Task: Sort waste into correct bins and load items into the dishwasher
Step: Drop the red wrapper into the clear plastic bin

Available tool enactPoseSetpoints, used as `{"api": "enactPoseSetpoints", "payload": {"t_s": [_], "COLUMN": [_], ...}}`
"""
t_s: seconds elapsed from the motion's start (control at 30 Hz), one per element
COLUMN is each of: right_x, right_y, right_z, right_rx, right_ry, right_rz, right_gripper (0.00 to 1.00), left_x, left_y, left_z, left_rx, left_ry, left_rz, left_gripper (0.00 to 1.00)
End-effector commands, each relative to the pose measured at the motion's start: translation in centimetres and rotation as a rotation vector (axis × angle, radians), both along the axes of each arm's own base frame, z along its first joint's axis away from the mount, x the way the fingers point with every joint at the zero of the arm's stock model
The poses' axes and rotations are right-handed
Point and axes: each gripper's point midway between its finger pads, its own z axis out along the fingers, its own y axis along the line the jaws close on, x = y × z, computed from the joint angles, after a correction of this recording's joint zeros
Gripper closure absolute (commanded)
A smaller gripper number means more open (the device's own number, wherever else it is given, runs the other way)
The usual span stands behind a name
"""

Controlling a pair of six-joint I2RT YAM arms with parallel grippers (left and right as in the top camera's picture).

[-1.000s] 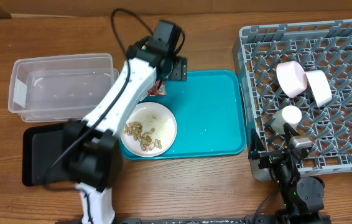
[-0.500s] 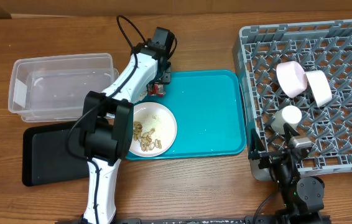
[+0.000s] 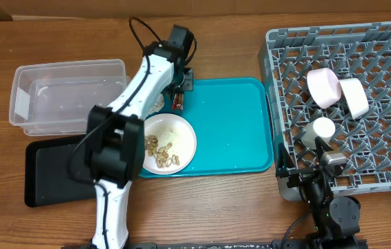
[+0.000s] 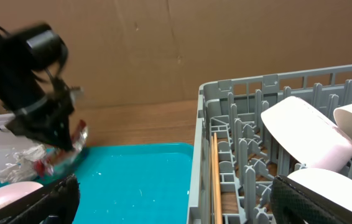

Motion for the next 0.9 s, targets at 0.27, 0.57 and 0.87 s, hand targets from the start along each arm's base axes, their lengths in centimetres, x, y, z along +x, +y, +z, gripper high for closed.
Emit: {"api": "enactPoseSetpoints", "payload": {"t_s": [0.27, 0.57, 0.87], "right_x": [0.0, 0.0, 0.0], "right_y": [0.0, 0.0, 0.0], "right_z": [-0.1, -0.1, -0.1], "right_rx": [-0.002, -0.002, -0.002], "right_ry": [-0.008, -0.008, -0.008], "right_rz": [0.002, 0.002, 0.002], "right_gripper": [0.00, 0.00, 0.00], "left_x": [-3.0, -4.1, -2.1], "left_y": [14.7, 21.4, 14.2], "left_z": [14.1, 11.1, 13.4], "left_rx": [0.024, -0.041, -0.187], "left_ry": [-0.146, -0.058, -0.087], "left_rz": [0.522, 0.763, 0.476], "left_gripper": [0.96, 0.58, 0.40]}}
